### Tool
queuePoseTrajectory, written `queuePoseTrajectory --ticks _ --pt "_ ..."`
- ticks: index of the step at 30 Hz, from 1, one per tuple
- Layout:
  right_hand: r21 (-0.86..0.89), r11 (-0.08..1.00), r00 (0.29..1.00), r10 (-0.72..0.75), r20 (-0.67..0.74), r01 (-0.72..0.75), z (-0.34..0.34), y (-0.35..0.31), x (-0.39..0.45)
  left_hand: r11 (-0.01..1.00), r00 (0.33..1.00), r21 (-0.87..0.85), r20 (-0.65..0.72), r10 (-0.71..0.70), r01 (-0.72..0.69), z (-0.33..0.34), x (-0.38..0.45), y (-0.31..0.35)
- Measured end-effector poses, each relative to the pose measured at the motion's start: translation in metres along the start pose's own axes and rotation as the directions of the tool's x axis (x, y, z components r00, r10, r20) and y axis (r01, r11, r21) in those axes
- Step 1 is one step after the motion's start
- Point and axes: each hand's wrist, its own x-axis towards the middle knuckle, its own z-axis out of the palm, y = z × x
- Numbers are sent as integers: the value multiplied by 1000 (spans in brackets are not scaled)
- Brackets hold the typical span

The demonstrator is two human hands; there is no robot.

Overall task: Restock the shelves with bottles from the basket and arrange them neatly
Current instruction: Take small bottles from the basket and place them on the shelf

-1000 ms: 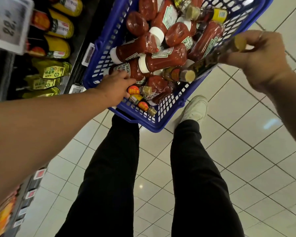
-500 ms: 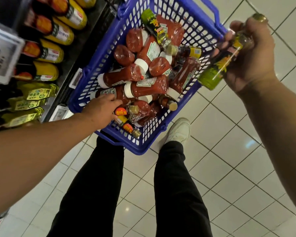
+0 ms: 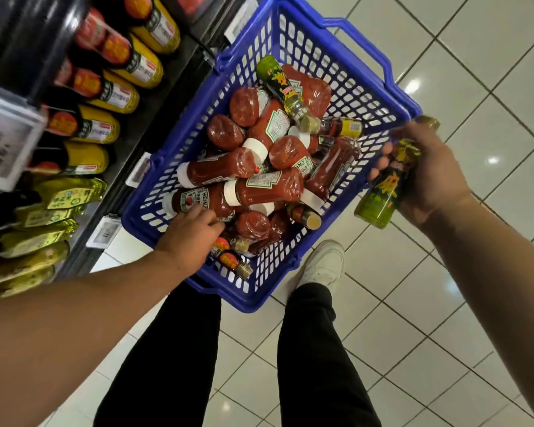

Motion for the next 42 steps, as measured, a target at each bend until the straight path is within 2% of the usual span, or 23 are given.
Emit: queuePoseTrajectory --ticks 3,6,7,9,11,12,14,17,20,22,25,27,30,33,36,38,40,42 --pt "-42 997 998 64 5 -63 16 5 9 999 996 51 92 -2 -3 -10 6 6" --pt "-23 996 996 90 -22 -90 27 5 16 998 984 13 167 -61 60 -38 11 20" --pt "1 995 995 99 -24 -99 30 6 16 995 987 -20 130 -90 94 -52 14 24" --pt "48 992 993 116 -23 -115 34 8 16 982 985 -115 -68 -160 152 -82 28 27" --pt "90 987 990 138 -15 -136 40 12 16 961 922 -233 -318 -219 148 -110 52 22" --pt "114 983 989 149 -6 -148 42 13 16 951 886 -280 -398 -240 132 -123 68 18" --pt "160 974 987 163 0 -160 46 17 17 942 871 -305 -415 -263 139 -143 106 8" --pt "206 965 986 168 -3 -163 43 24 21 974 925 -183 -330 -187 132 -153 160 0" --pt "261 950 984 177 -7 -169 33 36 21 1000 957 2 -291 -2 3 -149 198 0" --pt "315 934 984 178 -7 -167 24 47 17 999 950 31 -311 33 -24 -146 216 5" --pt "405 902 981 187 -51 -151 16 63 9 999 915 -29 -401 -40 31 -139 228 19" --pt "407 904 981 175 -80 -128 16 70 5 999 906 -3 -419 -51 54 -132 228 20" --pt "406 907 982 164 -94 -112 17 72 -1 998 898 64 -440 13 17 -129 222 6" --pt "426 900 983 151 -102 -93 17 66 -11 992 877 77 -464 126 -102 -137 208 -7" --pt "445 890 985 153 -78 -103 21 51 -29 987 851 -9 -508 134 -161 -152 179 -6" --pt "438 893 987 145 -65 -102 27 37 -47 981 866 -145 -498 37 -126 -167 153 7" --pt "417 903 990 131 -43 -102 37 18 -68 939 909 -338 -407 -89 -60 -188 123 19" --pt "422 900 993 118 9 -111 52 -6 -93 839 939 -543 -308 -153 -41 -210 84 28"
